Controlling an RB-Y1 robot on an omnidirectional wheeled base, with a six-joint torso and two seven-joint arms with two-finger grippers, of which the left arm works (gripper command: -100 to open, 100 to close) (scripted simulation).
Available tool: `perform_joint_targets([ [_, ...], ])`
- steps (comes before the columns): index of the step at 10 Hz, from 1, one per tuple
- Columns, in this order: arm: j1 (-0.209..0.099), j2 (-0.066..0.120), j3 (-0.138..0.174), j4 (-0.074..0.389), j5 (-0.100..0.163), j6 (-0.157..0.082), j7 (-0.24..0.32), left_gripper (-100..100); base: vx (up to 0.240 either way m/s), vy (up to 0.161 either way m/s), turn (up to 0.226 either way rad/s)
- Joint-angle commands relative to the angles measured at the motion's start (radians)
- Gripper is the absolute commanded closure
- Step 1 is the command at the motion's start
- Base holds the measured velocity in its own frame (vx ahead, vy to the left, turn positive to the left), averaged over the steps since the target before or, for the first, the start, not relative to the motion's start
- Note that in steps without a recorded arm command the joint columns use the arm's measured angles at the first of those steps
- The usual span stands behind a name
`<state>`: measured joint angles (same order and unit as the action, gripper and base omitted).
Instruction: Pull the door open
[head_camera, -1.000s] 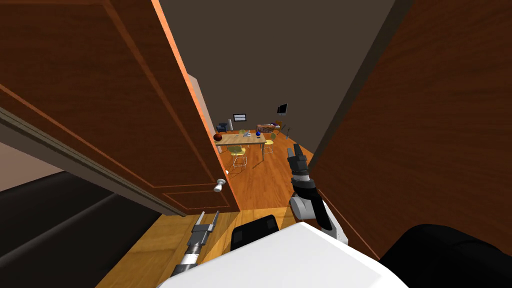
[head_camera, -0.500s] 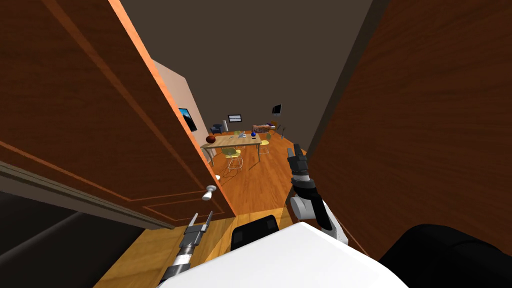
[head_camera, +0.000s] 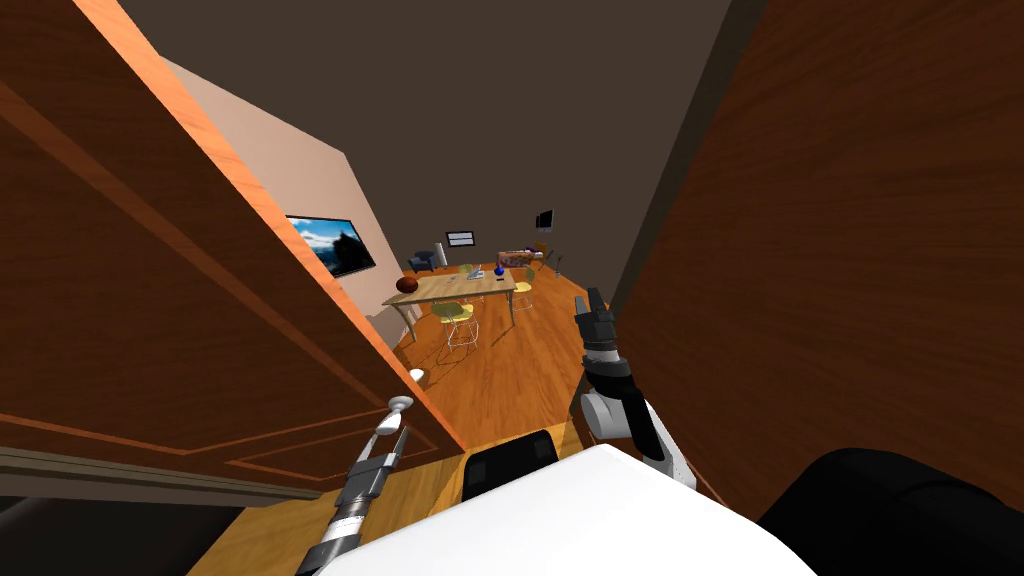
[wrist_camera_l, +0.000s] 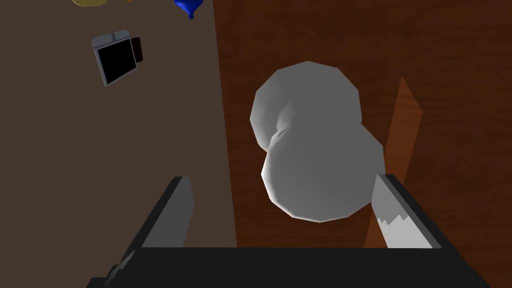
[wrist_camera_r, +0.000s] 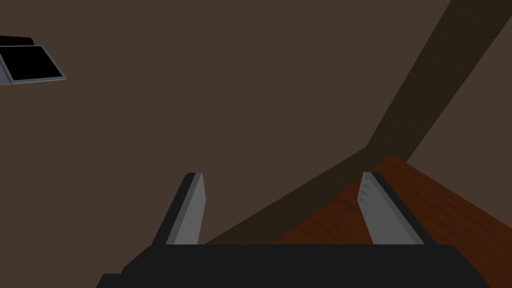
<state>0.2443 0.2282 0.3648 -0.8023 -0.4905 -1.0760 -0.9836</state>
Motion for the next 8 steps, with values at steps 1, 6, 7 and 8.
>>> perform_joint_targets([
  [1, 0.0, 0.0, 0.0, 0.0, 0.0, 0.0, 0.0, -100, 0.015, -0.016, -0.001],
  [6, 0.0, 0.0, 0.0, 0.0, 0.0, 0.0, 0.0, 100, -0.009, 0.004, 0.007],
  [7, 0.0, 0.0, 0.0, 0.0, 0.0, 0.0, 0.0, 100, 0.0, 0.0, 0.0],
  [8, 0.016, 0.006, 0.002, -0.006, -0.002, -0.019, 0.003, -100, -0.131, 0.019, 0.049],
])
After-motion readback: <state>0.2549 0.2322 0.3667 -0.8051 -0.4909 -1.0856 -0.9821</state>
